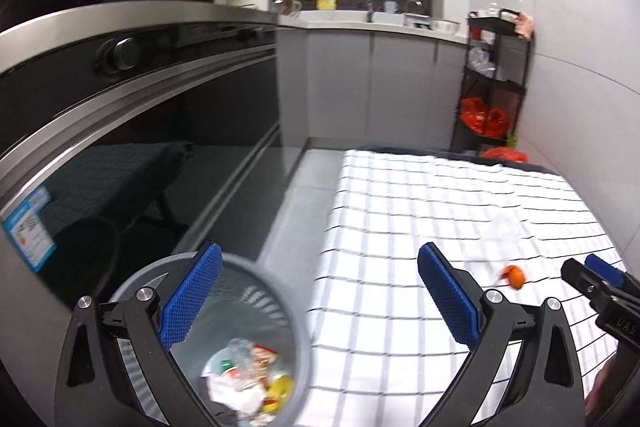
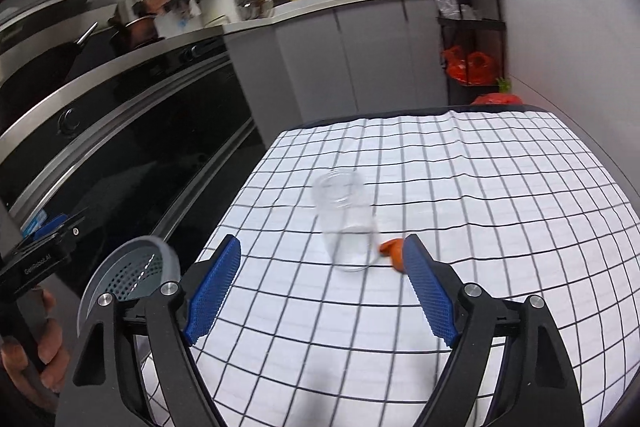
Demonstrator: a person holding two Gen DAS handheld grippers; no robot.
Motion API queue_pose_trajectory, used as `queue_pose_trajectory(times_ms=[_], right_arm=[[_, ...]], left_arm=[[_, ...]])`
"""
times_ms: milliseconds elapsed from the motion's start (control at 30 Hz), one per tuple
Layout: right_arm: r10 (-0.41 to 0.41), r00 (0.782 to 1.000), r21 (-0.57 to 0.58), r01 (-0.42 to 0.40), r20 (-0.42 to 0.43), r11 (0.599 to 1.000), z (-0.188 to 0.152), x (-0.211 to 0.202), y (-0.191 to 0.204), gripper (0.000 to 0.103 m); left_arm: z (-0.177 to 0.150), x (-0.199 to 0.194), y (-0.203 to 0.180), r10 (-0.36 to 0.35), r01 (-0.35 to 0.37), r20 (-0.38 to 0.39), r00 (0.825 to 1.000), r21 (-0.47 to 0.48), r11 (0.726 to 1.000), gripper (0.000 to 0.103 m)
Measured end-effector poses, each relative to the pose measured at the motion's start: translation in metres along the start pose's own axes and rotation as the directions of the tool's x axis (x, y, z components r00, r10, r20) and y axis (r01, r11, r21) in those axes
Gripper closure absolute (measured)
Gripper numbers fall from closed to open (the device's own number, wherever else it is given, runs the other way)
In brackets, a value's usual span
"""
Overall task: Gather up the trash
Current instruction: 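Move both tools back over the table toward the clear cup and orange peel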
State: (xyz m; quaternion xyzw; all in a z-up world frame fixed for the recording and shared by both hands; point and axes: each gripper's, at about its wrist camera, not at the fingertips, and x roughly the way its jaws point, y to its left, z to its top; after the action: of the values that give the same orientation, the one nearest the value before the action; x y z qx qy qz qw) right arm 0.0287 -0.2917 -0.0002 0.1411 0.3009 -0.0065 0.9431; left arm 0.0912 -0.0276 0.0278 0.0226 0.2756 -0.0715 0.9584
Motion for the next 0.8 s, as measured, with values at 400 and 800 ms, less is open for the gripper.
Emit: queue_pose_trajectory(times_ms=[400,800], right_arm=[[-0.091,0.996,0.045,0.092,-0.021,0.995,-0.004,0.002,-0.047,0.023],[-0.137,0.983,0.017,0.14,-0.121,0.99,-0.017,0.04,-0.058,0.023]], left_arm=[[-0.005,0.035,-0.055,-0.087,0.089,-0.04,0.995,0.045,0.995,0.007],[-0.013,0.08,-0.069,-0.098,0.105,-0.131,0.986,0.048,0.993,0.007]])
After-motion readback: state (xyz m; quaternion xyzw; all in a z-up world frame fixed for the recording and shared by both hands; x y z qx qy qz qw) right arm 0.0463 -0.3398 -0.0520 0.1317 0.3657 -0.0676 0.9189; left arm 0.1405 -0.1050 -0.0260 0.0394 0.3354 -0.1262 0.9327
